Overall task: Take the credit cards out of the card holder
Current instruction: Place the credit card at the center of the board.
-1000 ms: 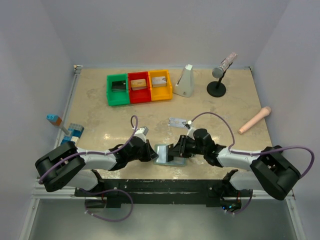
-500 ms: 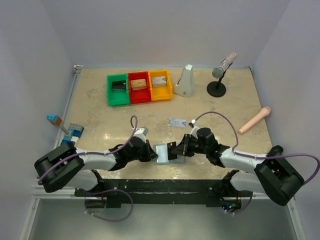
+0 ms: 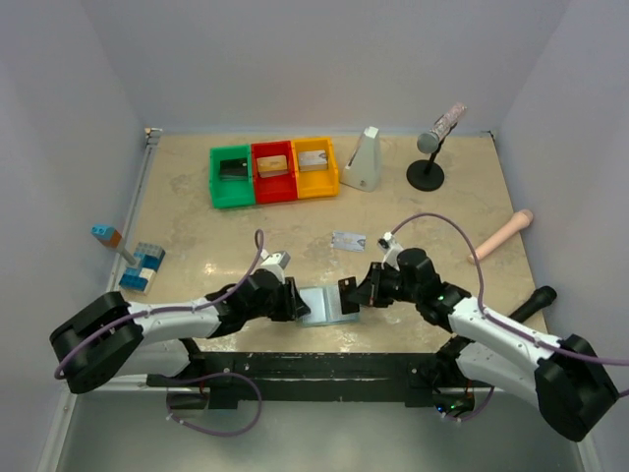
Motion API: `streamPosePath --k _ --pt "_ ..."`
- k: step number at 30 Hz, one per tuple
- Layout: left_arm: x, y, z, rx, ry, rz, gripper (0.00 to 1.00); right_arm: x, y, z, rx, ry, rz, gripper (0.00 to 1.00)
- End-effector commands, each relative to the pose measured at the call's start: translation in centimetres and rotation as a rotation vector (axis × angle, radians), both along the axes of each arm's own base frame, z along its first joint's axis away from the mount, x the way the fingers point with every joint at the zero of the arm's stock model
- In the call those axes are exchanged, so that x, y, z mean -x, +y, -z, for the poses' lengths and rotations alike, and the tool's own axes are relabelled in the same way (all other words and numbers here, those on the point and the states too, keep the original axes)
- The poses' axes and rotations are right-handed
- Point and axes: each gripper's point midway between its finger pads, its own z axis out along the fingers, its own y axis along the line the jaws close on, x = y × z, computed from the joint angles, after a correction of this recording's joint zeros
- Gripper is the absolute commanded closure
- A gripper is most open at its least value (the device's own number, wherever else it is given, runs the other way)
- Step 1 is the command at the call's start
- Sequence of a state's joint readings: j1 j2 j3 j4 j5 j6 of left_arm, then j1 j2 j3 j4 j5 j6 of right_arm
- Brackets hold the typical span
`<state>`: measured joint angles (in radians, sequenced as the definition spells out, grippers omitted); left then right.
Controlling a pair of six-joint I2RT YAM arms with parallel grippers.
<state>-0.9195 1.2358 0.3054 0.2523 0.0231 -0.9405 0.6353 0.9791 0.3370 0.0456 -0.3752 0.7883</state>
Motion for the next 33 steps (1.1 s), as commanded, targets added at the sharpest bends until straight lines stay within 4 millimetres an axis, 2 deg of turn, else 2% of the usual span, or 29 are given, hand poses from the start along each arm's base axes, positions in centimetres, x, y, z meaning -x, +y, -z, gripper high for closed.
streamPosePath --k 1,6,11,16,22,33 --pt "0.1 0.2 -1.8 -0.042 -0.040 0.050 0.44 -0.5 -0.8 -3.4 0.078 -0.124 -0.058 1.00" --pt "-0.8 -0.6 -6.4 0.045 -0.123 0.045 0.29 -0.1 -1.2 -5.4 0.136 -0.171 -0.146 1.00" --pt "-0.5 -0.7 -9.6 0.171 -0.208 0.059 0.30 1.5 0.5 -7.5 0.046 -0.177 -0.289 1.00" --pt "1.0 -0.9 -12.3 0.380 -0.315 0.130 0.32 3.3 2.4 -9.3 -0.097 -0.151 -0.439 1.00" --pt "2.9 -1.1 -14.3 0.552 -0.397 0.221 0.31 4.6 3.4 -10.8 -0.185 -0.142 -0.539 1.00" --pt "4.0 -1.4 -16.7 0.650 -0.467 0.286 0.32 6.4 3.9 -11.2 -0.196 -0.128 -0.642 1.00"
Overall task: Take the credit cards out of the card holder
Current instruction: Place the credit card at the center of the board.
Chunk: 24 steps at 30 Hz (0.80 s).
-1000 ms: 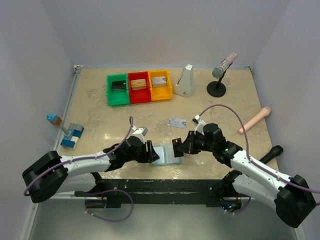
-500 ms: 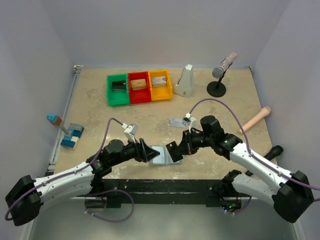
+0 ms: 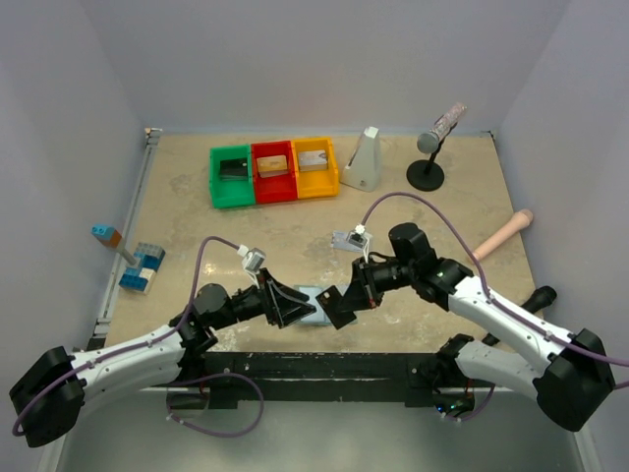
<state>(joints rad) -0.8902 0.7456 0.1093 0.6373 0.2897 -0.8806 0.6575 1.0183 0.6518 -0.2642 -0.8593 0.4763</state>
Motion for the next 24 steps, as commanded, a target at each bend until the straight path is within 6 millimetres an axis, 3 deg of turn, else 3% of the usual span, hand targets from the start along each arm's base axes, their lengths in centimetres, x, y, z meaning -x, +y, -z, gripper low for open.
streamPosePath --k 1,10,24 --pt "0.60 -0.24 -2.47 0.087 -0.069 0.043 0.32 0.74 0.87 -2.08 -0.059 -0.047 -0.086 1.00" --pt "0.68 -0.62 -2.16 0.084 -0.049 0.062 0.42 1.40 1.65 -2.30 -0.057 -0.042 -0.126 1.00" --pt "0.97 -1.06 -2.40 0.093 -0.040 0.094 0.66 1.74 1.86 -2.00 -0.044 -0.020 -0.147 1.00"
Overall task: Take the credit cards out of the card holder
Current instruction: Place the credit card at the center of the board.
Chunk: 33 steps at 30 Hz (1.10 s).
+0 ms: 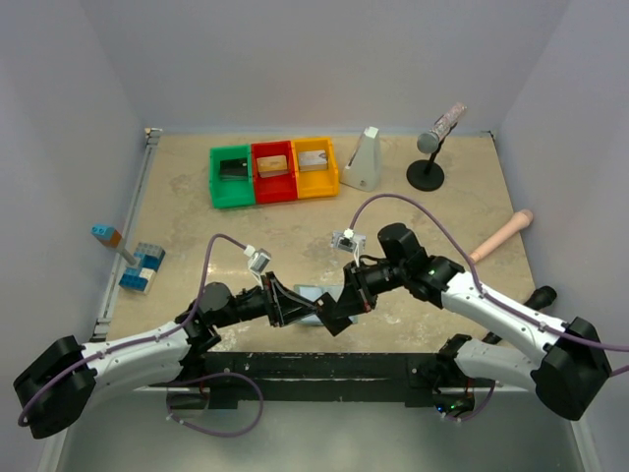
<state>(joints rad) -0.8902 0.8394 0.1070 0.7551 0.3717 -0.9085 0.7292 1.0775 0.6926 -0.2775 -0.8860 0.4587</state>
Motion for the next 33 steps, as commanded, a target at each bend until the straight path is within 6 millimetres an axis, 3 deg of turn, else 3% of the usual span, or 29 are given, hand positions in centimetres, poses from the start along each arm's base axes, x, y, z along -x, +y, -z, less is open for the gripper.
streamPosePath --k 1,8,15,19,22,24,28,30,33 --pt "0.0 -0.2 -2.2 0.069 -0.047 0.010 0.67 0.1 0.7 -1.9 -0.055 -0.035 -0.052 1.00" --pt "0.1 -0.3 -2.5 0.078 -0.054 0.021 0.73 0.6 1.0 -2.1 -0.063 -0.021 -0.084 1.00" --pt "0.0 -0.2 -2.2 0.067 -0.053 0.013 1.00 0.5 0.9 -1.8 -0.048 -0.022 -0.072 1.00" --pt "-0.5 0.2 -1.6 0.044 -0.037 -0.032 1.00 0.2 0.7 -1.4 -0.017 -0.023 -0.040 0.51" --pt "-1.5 0.9 -1.3 0.027 -0.024 -0.096 1.00 -0.2 0.1 -1.2 0.029 -0.045 -0.004 0.32" --pt "-2.5 1.6 -0.3 -0.013 0.015 -0.163 1.00 -0.7 -0.6 -1.2 0.071 -0.074 0.031 0.27" --pt "-6.5 4.5 2.4 -0.142 0.143 -0.424 1.00 -2.7 -3.1 -1.7 0.198 -0.205 0.183 0.26" --pt "-8.7 6.4 3.1 -0.187 0.204 -0.569 1.00 -3.9 -4.9 -2.2 0.257 -0.285 0.288 0.27" --pt "-11.5 7.8 2.5 -0.181 0.241 -0.697 1.00 -4.4 -6.9 -3.1 0.285 -0.346 0.388 0.27"
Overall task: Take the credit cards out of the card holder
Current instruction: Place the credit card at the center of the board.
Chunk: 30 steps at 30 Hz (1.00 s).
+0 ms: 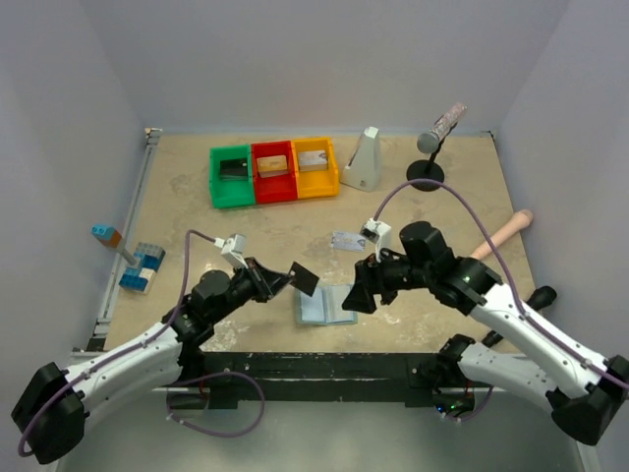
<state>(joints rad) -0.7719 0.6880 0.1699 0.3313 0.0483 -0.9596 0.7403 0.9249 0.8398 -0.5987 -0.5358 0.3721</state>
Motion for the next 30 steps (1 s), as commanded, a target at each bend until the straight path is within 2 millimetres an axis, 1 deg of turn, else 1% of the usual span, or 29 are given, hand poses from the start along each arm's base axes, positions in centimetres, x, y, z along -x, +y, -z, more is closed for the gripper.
streamPosePath --k 1,4,5,8,10,11,12,14,18,21,25,26,30 --pt "-5.2 3.2 -0.3 -0.044 0.077 -0.288 1.00 -1.8 -4.0 -1.3 0.106 -0.148 0.190 0.27" --pt "-7.9 4.0 -0.2 -0.050 0.098 -0.365 1.00 -0.9 -5.1 -1.4 0.099 -0.152 0.224 0.28" --pt "-8.9 4.5 0.3 -0.052 0.115 -0.395 1.00 -0.7 -5.5 -1.2 0.099 -0.151 0.238 0.28" --pt "-11.1 5.1 0.8 -0.012 0.143 -0.451 1.00 0.0 -6.1 -0.5 0.091 -0.135 0.256 0.28" --pt "-12.2 5.1 1.6 0.014 0.162 -0.470 1.00 0.3 -6.2 0.1 0.078 -0.123 0.266 0.28" --pt "-12.8 4.9 1.2 0.044 0.150 -0.475 1.00 0.4 -6.2 0.4 0.074 -0.115 0.266 0.28" --pt "-13.3 4.9 1.6 0.054 0.156 -0.485 1.00 0.4 -6.3 0.7 0.074 -0.112 0.272 0.28" --pt "-14.2 4.7 1.6 0.082 0.151 -0.489 1.00 0.5 -6.4 1.4 0.079 -0.103 0.276 0.28" --pt "-15.5 4.6 1.6 0.127 0.140 -0.499 1.00 0.6 -6.2 1.7 0.078 -0.094 0.271 0.28" --pt "-16.2 4.8 2.3 0.137 0.149 -0.514 1.00 0.5 -6.1 1.9 0.078 -0.092 0.271 0.28" --pt "-16.9 5.1 3.6 0.135 0.173 -0.529 1.00 0.5 -6.0 2.3 0.083 -0.083 0.266 0.28" --pt "-17.2 5.0 3.5 0.143 0.169 -0.525 1.00 0.5 -6.0 2.3 0.085 -0.084 0.264 0.28" --pt "-17.6 5.3 4.5 0.138 0.187 -0.526 1.00 0.4 -6.2 2.3 0.100 -0.090 0.266 0.28"
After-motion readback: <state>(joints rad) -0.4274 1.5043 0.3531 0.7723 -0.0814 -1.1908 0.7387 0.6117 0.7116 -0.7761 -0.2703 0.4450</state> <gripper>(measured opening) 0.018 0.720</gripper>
